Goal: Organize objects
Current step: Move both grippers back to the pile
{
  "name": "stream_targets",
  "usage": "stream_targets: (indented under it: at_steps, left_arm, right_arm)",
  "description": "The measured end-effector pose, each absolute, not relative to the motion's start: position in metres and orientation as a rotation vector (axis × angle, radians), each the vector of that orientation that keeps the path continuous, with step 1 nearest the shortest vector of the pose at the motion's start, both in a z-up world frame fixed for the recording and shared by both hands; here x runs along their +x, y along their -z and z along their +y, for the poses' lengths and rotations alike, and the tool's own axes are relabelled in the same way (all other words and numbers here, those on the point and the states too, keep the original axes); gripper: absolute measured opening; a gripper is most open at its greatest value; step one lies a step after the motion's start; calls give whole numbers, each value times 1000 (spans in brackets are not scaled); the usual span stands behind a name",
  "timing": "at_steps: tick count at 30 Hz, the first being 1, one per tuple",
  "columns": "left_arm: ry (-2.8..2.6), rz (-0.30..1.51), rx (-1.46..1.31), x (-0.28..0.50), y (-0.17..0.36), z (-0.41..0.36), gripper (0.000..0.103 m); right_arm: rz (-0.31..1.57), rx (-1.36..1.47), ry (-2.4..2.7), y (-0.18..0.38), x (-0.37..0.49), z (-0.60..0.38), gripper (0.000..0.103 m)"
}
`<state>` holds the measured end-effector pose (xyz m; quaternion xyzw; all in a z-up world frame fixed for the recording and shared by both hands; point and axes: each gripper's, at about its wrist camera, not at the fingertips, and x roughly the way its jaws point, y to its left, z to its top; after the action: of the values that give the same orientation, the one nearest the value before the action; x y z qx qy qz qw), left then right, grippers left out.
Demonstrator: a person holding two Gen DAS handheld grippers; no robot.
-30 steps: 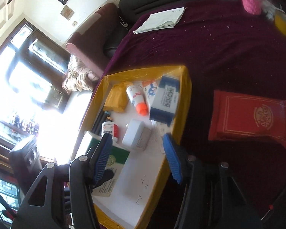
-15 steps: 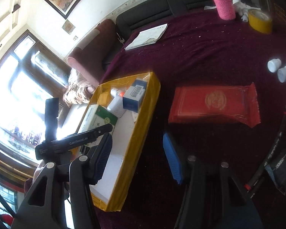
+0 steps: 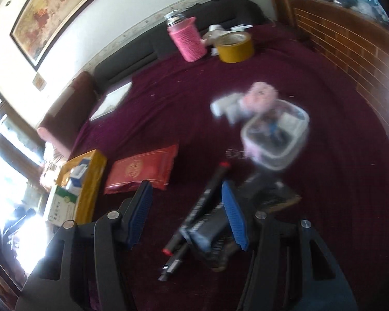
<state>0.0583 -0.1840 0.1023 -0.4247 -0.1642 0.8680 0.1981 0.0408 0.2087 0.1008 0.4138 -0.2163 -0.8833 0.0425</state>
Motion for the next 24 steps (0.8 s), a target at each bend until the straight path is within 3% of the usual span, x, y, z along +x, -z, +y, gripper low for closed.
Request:
stream_targets:
  at_steps: [7,12,16,21,24]
  left_arm:
    - [-2487,-430,-1175,57,-92,-150,70]
    - [-2474,-689,-1153,2,-98,-200,70]
    - [-2278,-903,-1159,-52,-75,-213,70]
    - [-2245,-944,-1354,-83,-21,-199,68]
    - [-2265,-911,-1361,-80,-19,-193,69]
  right_arm:
    - [-666,1271,2697,-111,40,220,54]
    - [-573,1237,2630,-109,25,179,54]
    - [-622,1257,2545,-95,23,161,54]
    - [-640,1288,2541,-90,32,167,54]
    - [-653,1293,2595,-94,37,185,54]
